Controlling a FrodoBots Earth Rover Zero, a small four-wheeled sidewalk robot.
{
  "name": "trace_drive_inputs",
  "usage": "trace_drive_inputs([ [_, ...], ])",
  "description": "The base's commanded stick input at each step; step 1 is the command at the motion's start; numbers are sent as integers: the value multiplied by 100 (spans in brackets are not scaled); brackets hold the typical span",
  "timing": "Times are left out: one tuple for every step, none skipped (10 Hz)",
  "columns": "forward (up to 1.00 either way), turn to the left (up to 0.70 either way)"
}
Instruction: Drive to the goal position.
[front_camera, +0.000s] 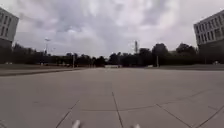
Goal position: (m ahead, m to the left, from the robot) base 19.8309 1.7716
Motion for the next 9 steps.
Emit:
trace_drive_inputs([
  [85, 0],
  [85, 0],
  [85, 0],
  [85, 0],
  [85, 0],
  [85, 0],
  [85, 0],
  [85, 0],
  [85, 0],
])
